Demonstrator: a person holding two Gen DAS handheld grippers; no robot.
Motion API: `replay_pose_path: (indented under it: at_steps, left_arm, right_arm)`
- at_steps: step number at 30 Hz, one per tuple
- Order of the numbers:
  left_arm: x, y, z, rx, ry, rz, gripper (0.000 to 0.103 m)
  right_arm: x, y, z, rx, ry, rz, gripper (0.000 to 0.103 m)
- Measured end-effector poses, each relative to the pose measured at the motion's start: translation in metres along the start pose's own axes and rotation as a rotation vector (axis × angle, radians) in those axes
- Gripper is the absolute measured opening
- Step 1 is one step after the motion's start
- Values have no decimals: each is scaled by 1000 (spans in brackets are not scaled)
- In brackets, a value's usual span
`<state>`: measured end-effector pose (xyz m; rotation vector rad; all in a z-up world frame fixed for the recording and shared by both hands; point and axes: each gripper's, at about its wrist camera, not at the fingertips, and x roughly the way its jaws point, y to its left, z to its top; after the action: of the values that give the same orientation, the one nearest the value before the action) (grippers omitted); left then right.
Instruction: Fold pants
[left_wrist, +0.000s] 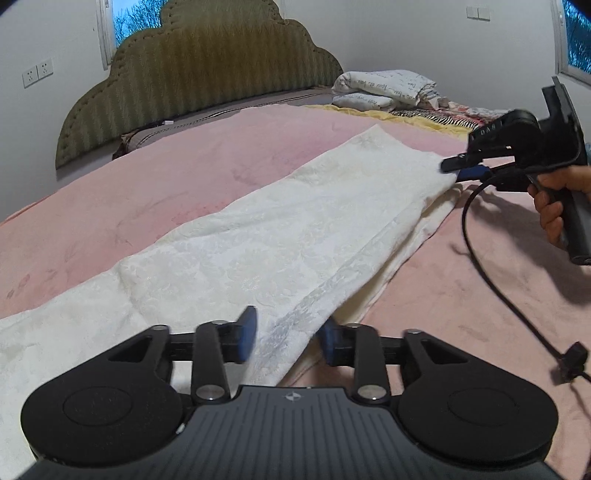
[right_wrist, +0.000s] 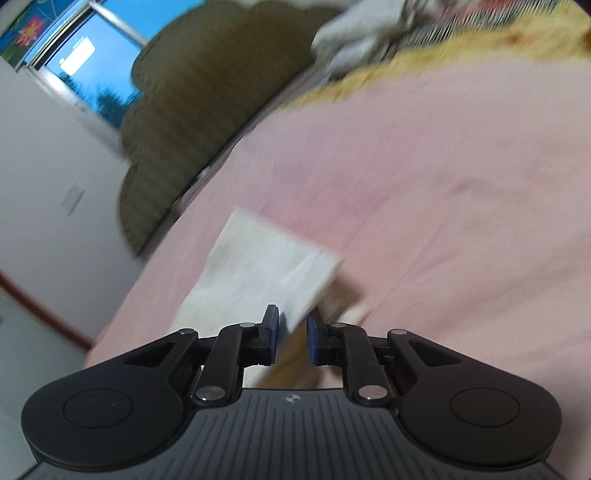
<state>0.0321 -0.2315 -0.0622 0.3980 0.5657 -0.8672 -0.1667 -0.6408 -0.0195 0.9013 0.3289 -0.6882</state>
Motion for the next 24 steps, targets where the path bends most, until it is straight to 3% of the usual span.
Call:
replay_pose_path:
  at_steps: [2,3,6,8,10,12,15,17,19,20,24]
  left_arm:
    - [-11,6,1,-36,-11,-78,56]
    - [-15,8,2,-54,-23,-113,59]
    - [-27,12,10,-101,-73,-161,63]
    - [-31,16,14,-136,-112,-106,65]
    - [-27,25,14,-158,-111,-14,70]
    - [-16,34,11,-159,-50,70,70]
    - [-6,50,0,-189,9,104,70]
    - [-4,56,-3,-223,10,101,70]
    - [-3,60,-3,-243,2,100,70]
    - [-2,60,-3,-245,1,100,70]
    - [-1,54,-5,-229,5,102,70]
  right_arm:
    - [-20,-2,-1,-26,-113,-116,17]
    - [-27,-1,-4,-41,-144,-118,17]
    - [-25,16,-14,-116,-70,40,17]
    - [-5,34,-23,-152,70,153,17]
    - [17,43,-33,-171,179,159,17]
    - [22,40,-37,-175,154,96,16]
    - [-3,22,-28,-46,14,40,17]
    - [-15,11,-26,1,33,62,25]
    - [-17,6,-28,18,129,99,51]
    - [-17,4,-32,30,170,122,58]
    - [-11,8,-41,22,220,176,59]
